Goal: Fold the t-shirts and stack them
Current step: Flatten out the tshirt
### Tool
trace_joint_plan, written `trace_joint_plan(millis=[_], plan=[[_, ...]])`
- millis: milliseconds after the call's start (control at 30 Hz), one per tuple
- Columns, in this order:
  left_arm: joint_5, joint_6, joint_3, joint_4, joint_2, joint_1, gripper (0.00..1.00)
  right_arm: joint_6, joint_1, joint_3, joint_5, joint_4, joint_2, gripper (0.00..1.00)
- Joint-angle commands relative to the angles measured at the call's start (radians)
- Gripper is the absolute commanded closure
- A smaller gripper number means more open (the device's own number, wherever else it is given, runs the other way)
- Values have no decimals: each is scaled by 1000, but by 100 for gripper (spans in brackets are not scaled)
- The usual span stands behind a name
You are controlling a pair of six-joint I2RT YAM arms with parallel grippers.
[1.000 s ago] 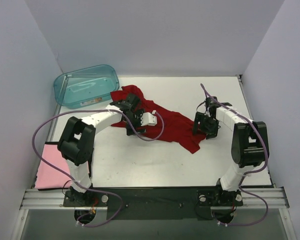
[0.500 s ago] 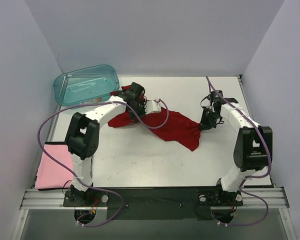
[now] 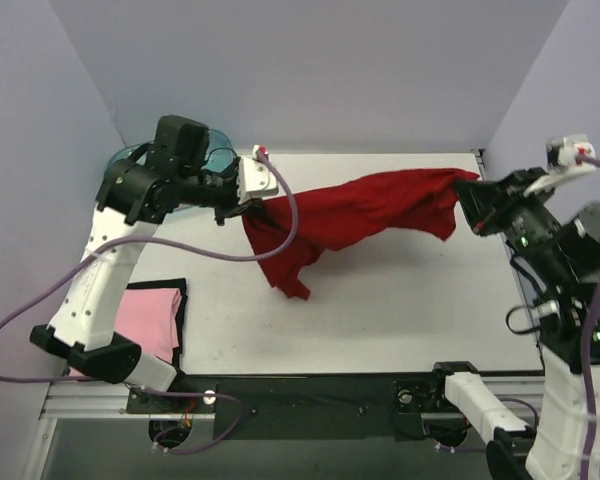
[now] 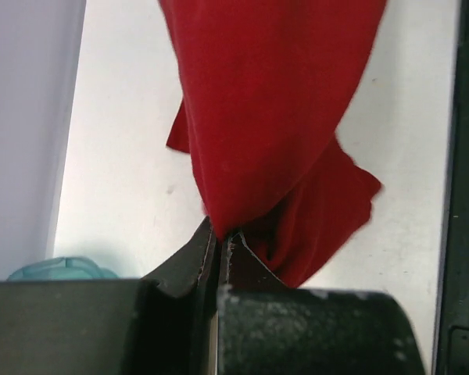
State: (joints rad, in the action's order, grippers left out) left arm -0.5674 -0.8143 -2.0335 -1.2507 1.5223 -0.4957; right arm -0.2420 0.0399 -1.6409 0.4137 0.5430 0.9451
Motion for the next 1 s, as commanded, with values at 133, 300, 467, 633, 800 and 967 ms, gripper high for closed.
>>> trace_joint_plan(millis=[133, 300, 467, 633, 800, 967], plan=[[-187, -98, 125, -306, -128, 5, 100, -54, 9, 81, 215, -117, -89, 100], [-53, -56, 306, -40, -27, 17, 83, -74, 8, 239, 87, -110, -42, 100], [254, 136, 441, 571, 120, 39, 39, -130, 6, 479, -30, -192, 110, 100], [434, 217, 331, 645, 277, 29, 37, -218, -9, 564, -87, -216, 343, 100], [255, 175, 418, 432, 149, -79, 60, -183, -31, 559, -99, -213, 422, 100], [178, 153, 698, 315, 55, -164, 66, -158, -37, 584, -87, -203, 411, 100]])
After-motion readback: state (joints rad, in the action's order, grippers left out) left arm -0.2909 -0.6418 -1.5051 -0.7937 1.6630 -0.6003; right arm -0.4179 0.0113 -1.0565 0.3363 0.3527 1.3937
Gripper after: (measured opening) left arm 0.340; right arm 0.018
